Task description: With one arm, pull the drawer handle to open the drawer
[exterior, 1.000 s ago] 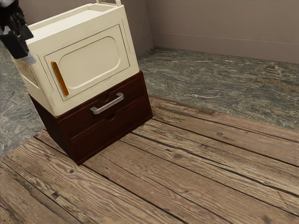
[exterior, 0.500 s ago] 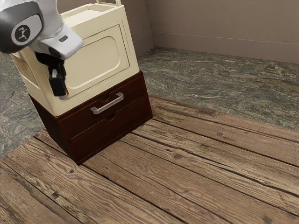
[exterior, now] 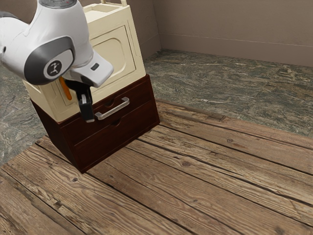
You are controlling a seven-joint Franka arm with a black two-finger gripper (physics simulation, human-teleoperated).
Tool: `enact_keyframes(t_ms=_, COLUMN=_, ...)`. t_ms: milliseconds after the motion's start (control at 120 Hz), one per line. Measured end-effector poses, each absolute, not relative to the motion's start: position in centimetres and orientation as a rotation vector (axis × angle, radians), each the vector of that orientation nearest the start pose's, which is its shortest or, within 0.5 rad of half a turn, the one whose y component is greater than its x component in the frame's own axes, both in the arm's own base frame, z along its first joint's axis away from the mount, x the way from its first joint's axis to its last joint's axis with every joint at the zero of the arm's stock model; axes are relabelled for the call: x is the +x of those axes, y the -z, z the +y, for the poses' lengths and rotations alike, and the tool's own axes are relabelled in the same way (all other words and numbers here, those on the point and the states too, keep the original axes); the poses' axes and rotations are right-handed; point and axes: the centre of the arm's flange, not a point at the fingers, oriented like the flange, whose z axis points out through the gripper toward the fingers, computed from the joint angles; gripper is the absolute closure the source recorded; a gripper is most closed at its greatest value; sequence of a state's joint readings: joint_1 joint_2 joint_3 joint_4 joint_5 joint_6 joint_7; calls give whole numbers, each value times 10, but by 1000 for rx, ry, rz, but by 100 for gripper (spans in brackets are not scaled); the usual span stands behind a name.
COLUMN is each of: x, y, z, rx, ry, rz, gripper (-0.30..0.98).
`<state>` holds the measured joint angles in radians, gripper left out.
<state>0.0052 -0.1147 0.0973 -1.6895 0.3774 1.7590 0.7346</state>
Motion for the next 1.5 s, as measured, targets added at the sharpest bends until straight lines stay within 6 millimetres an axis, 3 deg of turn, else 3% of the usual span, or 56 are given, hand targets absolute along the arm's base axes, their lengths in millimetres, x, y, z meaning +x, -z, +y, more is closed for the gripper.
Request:
enact_keyframes(t_ms=275, x=547, y=-625, z=79, rx=-2628, ry=1, rz=824, gripper=0)
enact_keyframes(t_ms=533, x=555, y=-610, z=92, rx=-2651, ry=-17, rz=712, gripper=0)
enact_keyframes(t_ms=650, x=570, y=-591, z=98, rx=-2663, ry=-49, rz=673, gripper=0)
enact_keyframes(t_ms=783, x=585, y=-584, z=102, rx=-2667, ry=-46, rz=632, gripper=0)
enact_keyframes(t_ms=958, x=604, y=-561, z=90, rx=-2670, ry=-69, rz=637, gripper=0)
enact_keyframes(t_ms=1133, x=609, y=-569, z=94, rx=-2670, ry=-31, rz=597, gripper=0)
enact_keyframes(t_ms=1500, x=637, y=-545, z=102, rx=-2682, ry=-44, rz=556, gripper=0)
